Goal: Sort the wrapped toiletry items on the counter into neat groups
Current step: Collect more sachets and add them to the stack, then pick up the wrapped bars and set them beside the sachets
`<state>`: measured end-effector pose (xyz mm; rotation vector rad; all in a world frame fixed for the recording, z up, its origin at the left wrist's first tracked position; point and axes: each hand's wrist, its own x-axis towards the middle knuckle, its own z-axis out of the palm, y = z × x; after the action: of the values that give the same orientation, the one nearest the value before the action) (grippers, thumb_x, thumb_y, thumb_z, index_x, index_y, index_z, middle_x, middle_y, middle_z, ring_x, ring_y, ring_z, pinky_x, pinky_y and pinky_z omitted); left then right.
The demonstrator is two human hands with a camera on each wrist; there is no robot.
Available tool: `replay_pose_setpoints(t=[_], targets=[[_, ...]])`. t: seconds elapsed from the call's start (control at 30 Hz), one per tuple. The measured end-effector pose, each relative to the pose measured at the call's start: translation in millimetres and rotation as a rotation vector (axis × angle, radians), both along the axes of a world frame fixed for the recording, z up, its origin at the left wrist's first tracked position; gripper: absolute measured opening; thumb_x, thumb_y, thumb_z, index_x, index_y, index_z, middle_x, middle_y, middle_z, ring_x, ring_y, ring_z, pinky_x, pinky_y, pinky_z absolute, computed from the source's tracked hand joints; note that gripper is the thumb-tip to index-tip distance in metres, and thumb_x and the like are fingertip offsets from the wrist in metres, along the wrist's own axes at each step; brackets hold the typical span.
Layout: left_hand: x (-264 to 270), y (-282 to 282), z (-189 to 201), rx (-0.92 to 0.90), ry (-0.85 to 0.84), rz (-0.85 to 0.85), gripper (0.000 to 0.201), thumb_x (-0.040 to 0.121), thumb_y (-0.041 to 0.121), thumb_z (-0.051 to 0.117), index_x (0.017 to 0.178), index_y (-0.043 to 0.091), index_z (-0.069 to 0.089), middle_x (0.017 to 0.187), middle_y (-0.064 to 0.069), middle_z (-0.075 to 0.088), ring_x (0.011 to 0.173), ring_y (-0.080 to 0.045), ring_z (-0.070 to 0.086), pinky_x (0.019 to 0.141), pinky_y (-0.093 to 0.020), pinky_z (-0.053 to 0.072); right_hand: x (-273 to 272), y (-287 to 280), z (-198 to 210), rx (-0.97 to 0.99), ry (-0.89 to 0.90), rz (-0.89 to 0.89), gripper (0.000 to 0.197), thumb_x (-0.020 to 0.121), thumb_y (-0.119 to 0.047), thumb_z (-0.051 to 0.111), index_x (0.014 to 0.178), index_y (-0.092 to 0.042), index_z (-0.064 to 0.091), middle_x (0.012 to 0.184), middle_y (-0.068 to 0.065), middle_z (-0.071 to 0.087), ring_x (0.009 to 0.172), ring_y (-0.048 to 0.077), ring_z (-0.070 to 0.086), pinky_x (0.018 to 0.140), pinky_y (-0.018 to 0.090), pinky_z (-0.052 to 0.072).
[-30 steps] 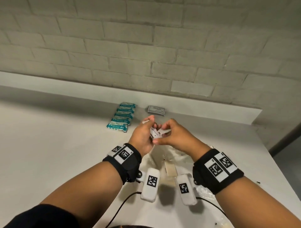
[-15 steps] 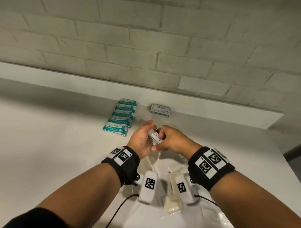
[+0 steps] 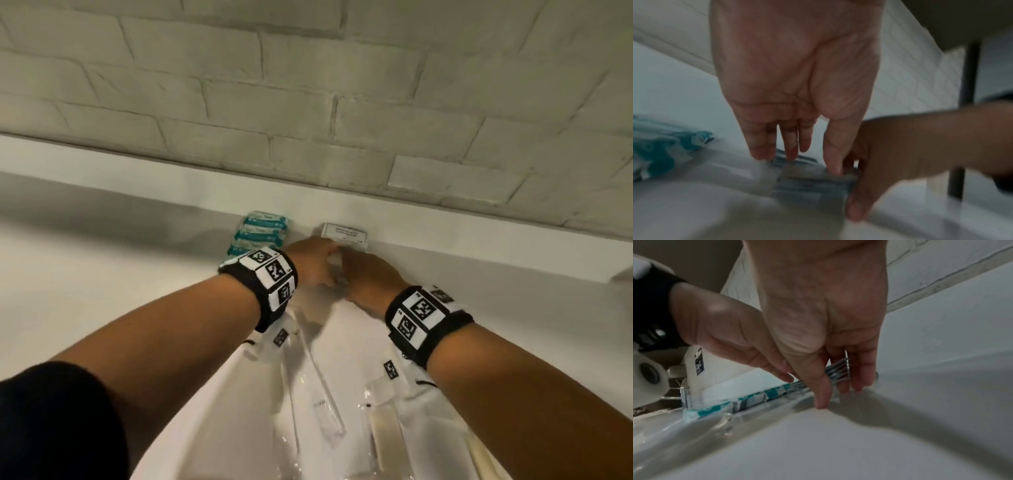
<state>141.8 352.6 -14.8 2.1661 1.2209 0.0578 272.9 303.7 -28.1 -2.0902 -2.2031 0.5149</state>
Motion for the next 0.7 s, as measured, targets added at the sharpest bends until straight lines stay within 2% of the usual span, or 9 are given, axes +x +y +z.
replay_pose_setpoints(t=[0.1,0.2,0.27,0.33,0.4,0.47,0.57,0.63,0.7], targets=[[8,7,-9,0.132,0.136,-0.122,0.041,0.079,0.022,0.073,0.117,0.012,0.062,0.110,-0.006,0.068,0.101,-0.020,0.066,0.075,-0.019,0.042,-2,13,-2,0.009,0.096,-0.024,0.048,0.084,-0.033,0.062,0.127,-0.018,0.046,0.121,0.005,0.063,0.111,0.028,0.061,0.090,0.038,0.050],[11,17,-13,0.250,0.217,-0.145,0.027,0.082,0.025,0.066,0.107,0.014,0.067,0.107,-0.009,0.070,0.098,-0.027,0.067,0.078,-0.026,0.048,3,24,-10,-0.005,0.074,-0.019,0.048,0.074,-0.032,0.069,0.119,-0.025,0.056,0.115,-0.002,0.067,0.106,0.023,0.064,0.086,0.035,0.054],[13,21,-15,0.282,0.270,-0.151,0.026,0.080,0.030,0.066,0.100,0.013,0.069,0.100,-0.009,0.071,0.093,-0.029,0.069,0.078,-0.031,0.054,9,27,-14,-0.020,0.030,-0.023,0.052,0.065,-0.030,0.072,0.116,-0.024,0.062,0.113,0.000,0.066,0.103,0.024,0.065,0.083,0.035,0.056],[15,23,-15,0.273,0.302,-0.152,0.032,0.076,0.036,0.071,0.097,0.013,0.071,0.096,-0.008,0.071,0.087,-0.028,0.069,0.073,-0.030,0.054,14,28,-17,-0.046,-0.003,-0.042,0.053,0.059,-0.035,0.075,0.109,-0.021,0.066,0.111,0.005,0.063,0.100,0.026,0.062,0.081,0.034,0.055],[17,25,-15,0.248,0.317,-0.164,0.037,0.072,0.040,0.075,0.096,0.012,0.071,0.093,-0.008,0.070,0.083,-0.027,0.069,0.070,-0.028,0.052,17,30,-19,-0.074,-0.015,-0.042,0.047,0.061,-0.037,0.075,0.103,-0.017,0.068,0.108,0.009,0.064,0.097,0.026,0.062,0.075,0.029,0.051],[18,26,-14,0.235,0.317,-0.174,0.035,0.072,0.038,0.076,0.095,0.012,0.072,0.091,-0.007,0.071,0.082,-0.025,0.069,0.068,-0.025,0.049,19,32,-21,-0.078,0.001,-0.035,0.038,0.066,-0.030,0.076,0.099,-0.012,0.070,0.104,0.010,0.067,0.095,0.026,0.063,0.070,0.025,0.046],[19,25,-14,0.236,0.333,-0.153,0.033,0.074,0.031,0.076,0.100,0.012,0.071,0.095,-0.008,0.072,0.086,-0.025,0.069,0.070,-0.025,0.050,20,34,-19,-0.069,0.008,-0.023,0.035,0.069,-0.025,0.077,0.099,-0.008,0.071,0.097,0.007,0.066,0.091,0.023,0.063,0.068,0.024,0.044],[19,26,-16,0.246,0.335,-0.148,0.036,0.073,0.030,0.076,0.103,0.012,0.071,0.098,-0.008,0.071,0.089,-0.025,0.069,0.073,-0.027,0.051,21,33,-19,-0.063,0.017,-0.019,0.034,0.068,-0.026,0.079,0.096,-0.009,0.071,0.091,0.005,0.064,0.081,0.019,0.060,0.065,0.024,0.043],[20,26,-18,0.256,0.344,-0.156,0.036,0.072,0.032,0.076,0.102,0.012,0.071,0.100,-0.008,0.071,0.089,-0.026,0.069,0.073,-0.028,0.052,21,33,-19,-0.060,0.027,-0.011,0.031,0.067,-0.026,0.079,0.092,-0.008,0.072,0.089,0.006,0.068,0.080,0.020,0.064,0.063,0.024,0.043]])
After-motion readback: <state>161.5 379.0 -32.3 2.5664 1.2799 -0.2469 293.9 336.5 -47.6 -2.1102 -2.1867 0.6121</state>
